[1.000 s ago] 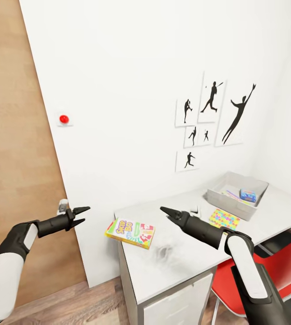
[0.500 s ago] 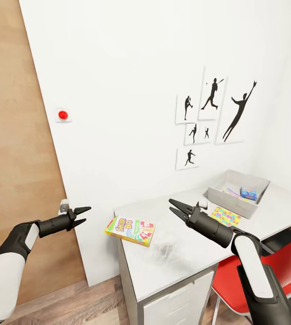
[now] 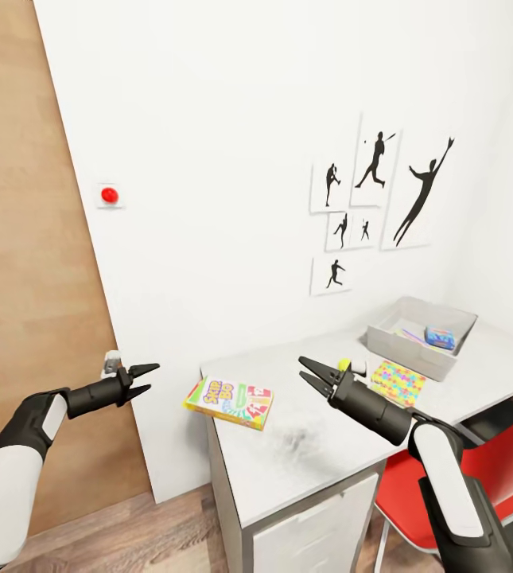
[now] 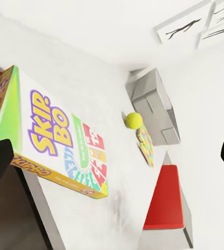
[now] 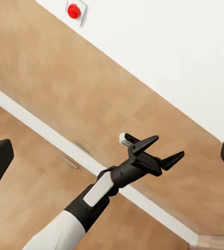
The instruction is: Put all the toys in the child's room - the three board games (two on the bed and one on the table), the two jigsaw puzzles on the table, and the tennis ball on the table - inside the toy box on the table in the child's room.
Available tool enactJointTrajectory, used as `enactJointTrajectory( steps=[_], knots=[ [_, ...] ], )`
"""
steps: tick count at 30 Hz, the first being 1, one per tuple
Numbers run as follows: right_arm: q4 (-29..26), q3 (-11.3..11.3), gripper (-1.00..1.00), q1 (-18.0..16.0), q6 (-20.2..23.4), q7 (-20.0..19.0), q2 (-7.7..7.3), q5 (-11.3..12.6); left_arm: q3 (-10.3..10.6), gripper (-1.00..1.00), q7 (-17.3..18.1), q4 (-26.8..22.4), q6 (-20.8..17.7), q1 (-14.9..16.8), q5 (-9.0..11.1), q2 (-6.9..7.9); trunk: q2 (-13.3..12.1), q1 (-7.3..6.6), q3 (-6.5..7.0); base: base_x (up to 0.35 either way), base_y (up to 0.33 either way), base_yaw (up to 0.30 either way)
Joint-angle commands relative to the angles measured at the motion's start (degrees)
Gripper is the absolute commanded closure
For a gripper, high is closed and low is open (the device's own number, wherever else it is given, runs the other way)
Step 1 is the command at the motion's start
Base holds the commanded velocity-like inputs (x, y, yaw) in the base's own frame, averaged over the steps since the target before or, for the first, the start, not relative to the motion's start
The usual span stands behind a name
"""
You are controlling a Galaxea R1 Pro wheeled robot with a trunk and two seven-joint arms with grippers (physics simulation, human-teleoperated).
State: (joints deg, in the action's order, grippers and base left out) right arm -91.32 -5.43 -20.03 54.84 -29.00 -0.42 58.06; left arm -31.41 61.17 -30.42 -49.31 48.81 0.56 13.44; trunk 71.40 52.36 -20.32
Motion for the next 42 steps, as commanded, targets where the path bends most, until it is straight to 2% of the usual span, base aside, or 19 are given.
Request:
enactJointTrajectory(
  steps=[1, 14, 30, 42],
  knots=[
    [0.00, -0.15, -1.00, 0.00, 0.20, -0.33, -0.02, -0.23, -0.15, -1.00, 0.14, 0.01, -0.51, 0.05, 0.05, -0.04, 0.04, 0.00, -0.05, 0.000, 0.000, 0.000],
    [0.00, -0.05, -1.00, 0.16, -0.34, -0.15, 0.21, -0.29, -0.63, -1.00, 0.44, 0.01, -0.69, 0.05, 0.22, 0.16, 0.04, 0.00, 0.41, -0.008, 0.006, 0.000],
    [0.00, -0.02, -1.00, 0.16, -0.35, -0.18, 0.24, -0.32, -0.73, -1.00, 0.47, 0.01, -0.85, 0.05, 0.23, 0.19, 0.04, 0.00, 0.42, -0.044, 0.106, 0.000],
    [0.00, -0.04, -1.00, 0.16, -0.34, -0.18, 0.24, -0.32, -0.68, -1.00, 0.53, 0.03, -0.85, 0.05, 0.18, 0.19, 0.04, 0.00, 0.82, 0.000, 0.055, -0.090]
  ],
)
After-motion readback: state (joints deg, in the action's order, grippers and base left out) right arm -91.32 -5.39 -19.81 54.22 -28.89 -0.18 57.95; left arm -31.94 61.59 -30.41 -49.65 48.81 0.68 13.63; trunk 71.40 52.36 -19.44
